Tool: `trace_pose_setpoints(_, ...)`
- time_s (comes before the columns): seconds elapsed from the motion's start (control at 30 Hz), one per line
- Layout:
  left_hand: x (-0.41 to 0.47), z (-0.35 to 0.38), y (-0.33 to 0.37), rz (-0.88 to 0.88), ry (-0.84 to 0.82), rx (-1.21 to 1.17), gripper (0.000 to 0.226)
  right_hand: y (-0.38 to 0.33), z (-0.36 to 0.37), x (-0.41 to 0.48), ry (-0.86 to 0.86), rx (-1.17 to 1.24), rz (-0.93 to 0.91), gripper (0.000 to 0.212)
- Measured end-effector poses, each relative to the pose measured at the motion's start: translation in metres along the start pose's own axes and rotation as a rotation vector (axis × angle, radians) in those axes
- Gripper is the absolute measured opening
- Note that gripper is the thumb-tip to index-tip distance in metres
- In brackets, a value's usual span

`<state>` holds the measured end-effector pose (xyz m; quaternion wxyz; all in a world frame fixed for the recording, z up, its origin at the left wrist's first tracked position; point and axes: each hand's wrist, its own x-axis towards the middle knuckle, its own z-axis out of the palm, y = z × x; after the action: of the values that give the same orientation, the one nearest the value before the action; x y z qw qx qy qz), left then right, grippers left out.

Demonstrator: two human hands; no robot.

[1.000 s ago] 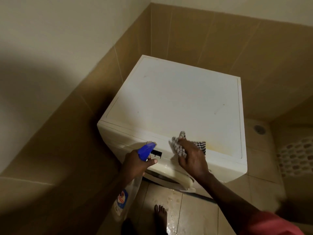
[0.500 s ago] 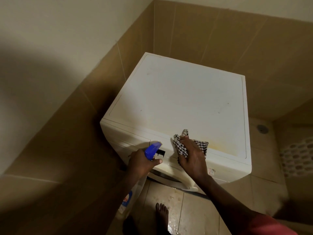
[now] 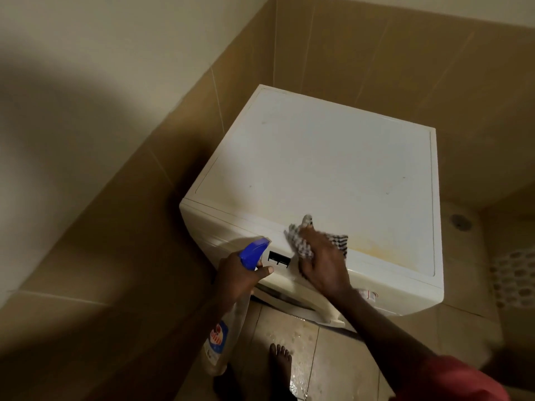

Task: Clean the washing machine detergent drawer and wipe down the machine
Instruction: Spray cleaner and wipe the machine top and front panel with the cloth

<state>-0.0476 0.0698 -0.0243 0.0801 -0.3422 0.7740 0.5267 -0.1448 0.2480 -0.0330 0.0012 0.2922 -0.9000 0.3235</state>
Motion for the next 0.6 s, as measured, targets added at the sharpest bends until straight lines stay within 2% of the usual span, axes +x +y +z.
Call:
trace_pose_setpoints(0.1, 0.000, -0.002, -0.001, -0.011, -0.002, -0.008, 0.032, -0.005, 0.004, 0.005, 0.022, 0.010, 0.085, 0.050)
trace_pose_setpoints(0.27, 0.003, -0.006, -0.004, 0.001, -0.008, -0.044, 0.034, 0.005, 0.002, -0.012, -0.021, -0.014, -0.064, 0.051)
trace_pose_setpoints(0.4, 0.004, -0.006, -0.011, 0.025, -0.010, -0.010, 0.029, -0.009, 0.008, 0.004, 0.036, 0.021, 0.097, 0.050)
trace_pose_setpoints(0.53, 0.002, -0.009, -0.016, 0.007, -0.040, -0.030, 0.025, -0.009, 0.012, -0.020, -0.020, -0.020, -0.036, 0.053)
trace_pose_setpoints(0.6, 0.000, -0.012, -0.016, -0.008, -0.053, -0.057, 0.025, -0.005, 0.009, -0.002, 0.006, -0.008, -0.018, 0.051)
